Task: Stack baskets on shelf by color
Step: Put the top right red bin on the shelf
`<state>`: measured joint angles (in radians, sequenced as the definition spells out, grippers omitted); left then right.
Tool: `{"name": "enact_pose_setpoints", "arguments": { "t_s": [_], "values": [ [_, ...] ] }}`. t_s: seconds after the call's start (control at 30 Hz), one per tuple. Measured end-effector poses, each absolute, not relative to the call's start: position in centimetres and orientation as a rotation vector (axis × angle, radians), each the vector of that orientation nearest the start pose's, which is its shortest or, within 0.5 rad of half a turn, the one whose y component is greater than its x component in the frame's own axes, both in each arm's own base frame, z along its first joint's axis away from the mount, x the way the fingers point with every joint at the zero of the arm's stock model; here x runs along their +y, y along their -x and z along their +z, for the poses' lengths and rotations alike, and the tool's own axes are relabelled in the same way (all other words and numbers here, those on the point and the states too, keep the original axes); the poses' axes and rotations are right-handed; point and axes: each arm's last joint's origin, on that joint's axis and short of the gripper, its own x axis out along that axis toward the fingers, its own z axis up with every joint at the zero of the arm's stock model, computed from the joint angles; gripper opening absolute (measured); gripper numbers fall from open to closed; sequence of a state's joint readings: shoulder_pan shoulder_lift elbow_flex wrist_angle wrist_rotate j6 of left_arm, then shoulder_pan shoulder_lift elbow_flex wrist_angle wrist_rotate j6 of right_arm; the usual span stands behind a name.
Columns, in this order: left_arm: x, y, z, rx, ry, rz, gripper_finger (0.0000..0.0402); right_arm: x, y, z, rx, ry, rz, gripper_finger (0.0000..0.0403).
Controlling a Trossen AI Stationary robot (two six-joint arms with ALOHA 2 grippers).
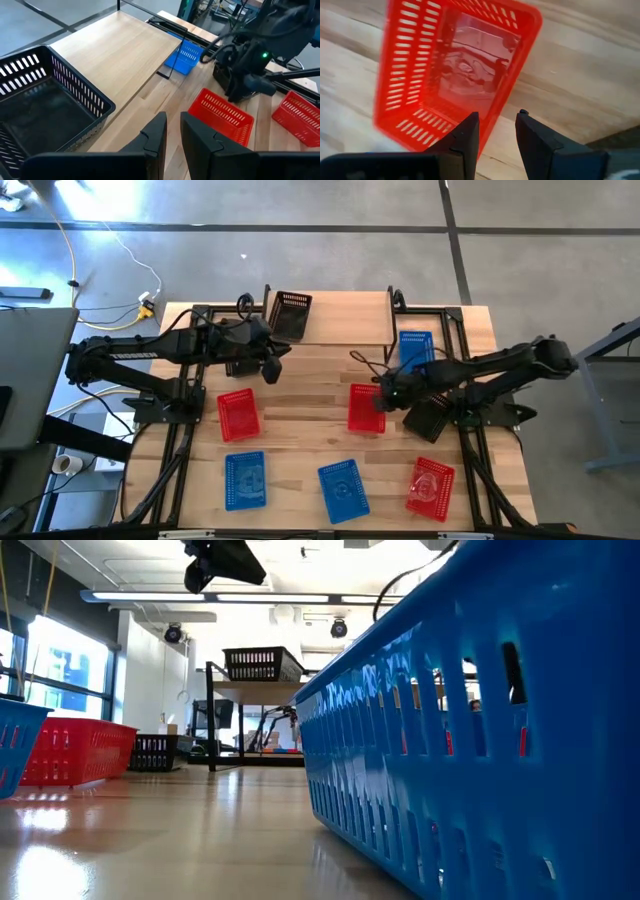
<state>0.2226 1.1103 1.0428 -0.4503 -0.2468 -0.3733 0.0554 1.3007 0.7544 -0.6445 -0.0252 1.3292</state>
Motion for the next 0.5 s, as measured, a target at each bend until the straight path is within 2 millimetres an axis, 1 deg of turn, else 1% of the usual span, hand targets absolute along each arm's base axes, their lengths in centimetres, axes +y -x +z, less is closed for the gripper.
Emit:
{"name": "enact_pose_setpoints", "arguments": {
  "t_s": [0.3,0.4,0.5],
  "values": [
    [5.9,-22.7,33.6,0.434,0.343,0.548,0.0046,2.3,-23.9,17.0,1.087,-1.102,-0.756,0.0111],
    [5.9,-22.7,33.6,0.434,0.342,0.548,0.0046,2.5,-24.1,16.6,1.101,-1.106,-0.753,0.0087],
    [5.9,-22.7,33.6,0.434,0.342,0.548,0.0046,2.6,-24.2,16.4,1.109,-1.116,-0.759,0.0042]
  ]
}}
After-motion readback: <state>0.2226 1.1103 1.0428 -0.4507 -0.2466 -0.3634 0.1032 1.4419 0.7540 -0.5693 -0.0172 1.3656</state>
